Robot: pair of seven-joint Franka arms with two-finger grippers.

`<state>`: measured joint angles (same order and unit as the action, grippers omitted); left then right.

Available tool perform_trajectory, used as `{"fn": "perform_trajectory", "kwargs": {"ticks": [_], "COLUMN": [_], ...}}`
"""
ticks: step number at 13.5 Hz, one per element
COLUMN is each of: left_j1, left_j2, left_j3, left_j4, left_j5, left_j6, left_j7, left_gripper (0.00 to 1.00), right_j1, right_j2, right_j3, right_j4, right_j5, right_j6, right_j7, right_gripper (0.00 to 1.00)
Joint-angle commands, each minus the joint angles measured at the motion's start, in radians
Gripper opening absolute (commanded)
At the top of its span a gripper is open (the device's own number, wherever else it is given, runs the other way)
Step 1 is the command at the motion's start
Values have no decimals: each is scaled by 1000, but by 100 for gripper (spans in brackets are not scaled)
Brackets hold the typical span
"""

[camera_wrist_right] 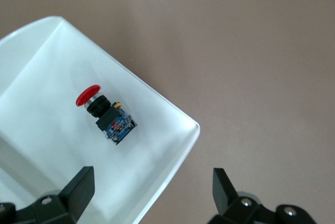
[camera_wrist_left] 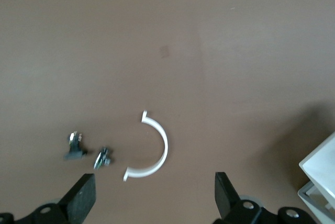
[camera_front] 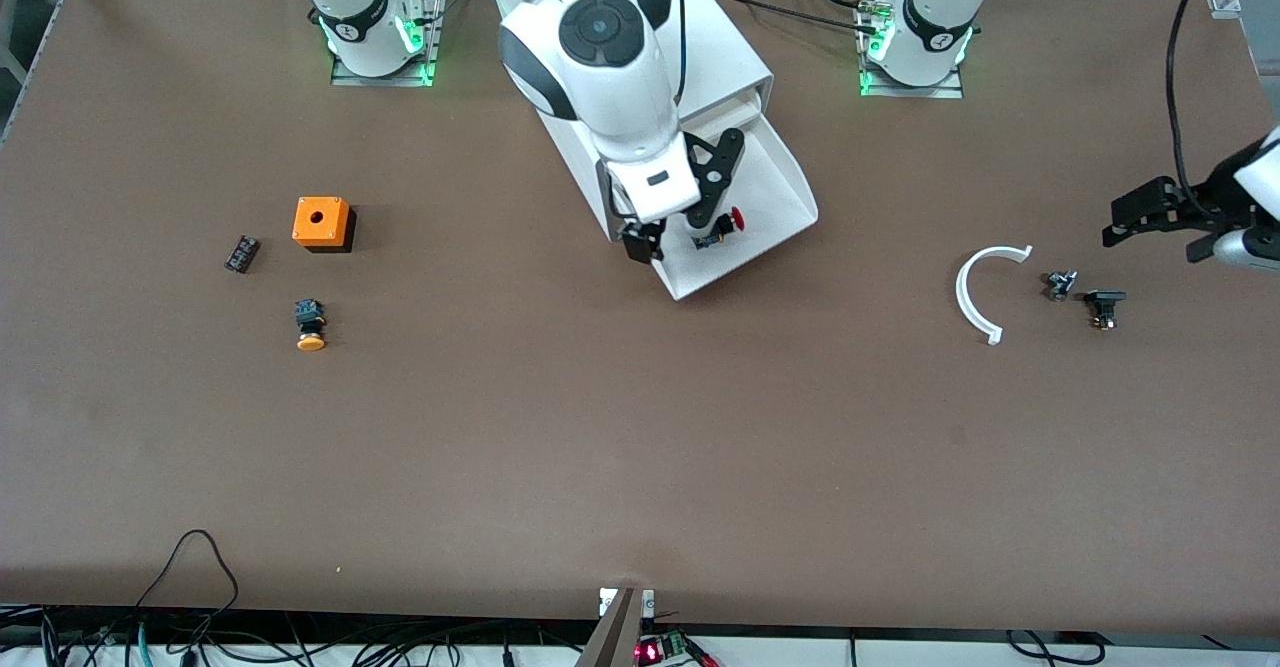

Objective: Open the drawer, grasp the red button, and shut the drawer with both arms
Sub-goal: 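Grasp the red push button inside the drawer with the right gripper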

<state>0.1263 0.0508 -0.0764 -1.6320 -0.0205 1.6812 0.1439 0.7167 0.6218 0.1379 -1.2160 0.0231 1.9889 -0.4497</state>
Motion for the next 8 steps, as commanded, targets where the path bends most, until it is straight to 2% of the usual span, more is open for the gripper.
{"fn": "perform_trajectory", "kwargs": {"ticks": [1,5,8], "left_j1": [-45,-47,-50], "left_j2": [-19,-14,-8], "left_j3": [-2,-3,-29], "left_j4": [4,4,9], "left_j5": [66,66,65], "left_j6": [-31,-28,-26], "left_j7": [-168,-181,-184], "left_gripper": [100,100,100], "right_j1": [-3,-3,-3], "right_j2": [75,84,99], "right_j3": [28,81,91], "right_j4": [98,98,96], "right_j5": [17,-49,-112], "right_j6": [-24,-24,-28], "right_j7": [-203,-311,-398], "right_gripper": [100,100,100]}}
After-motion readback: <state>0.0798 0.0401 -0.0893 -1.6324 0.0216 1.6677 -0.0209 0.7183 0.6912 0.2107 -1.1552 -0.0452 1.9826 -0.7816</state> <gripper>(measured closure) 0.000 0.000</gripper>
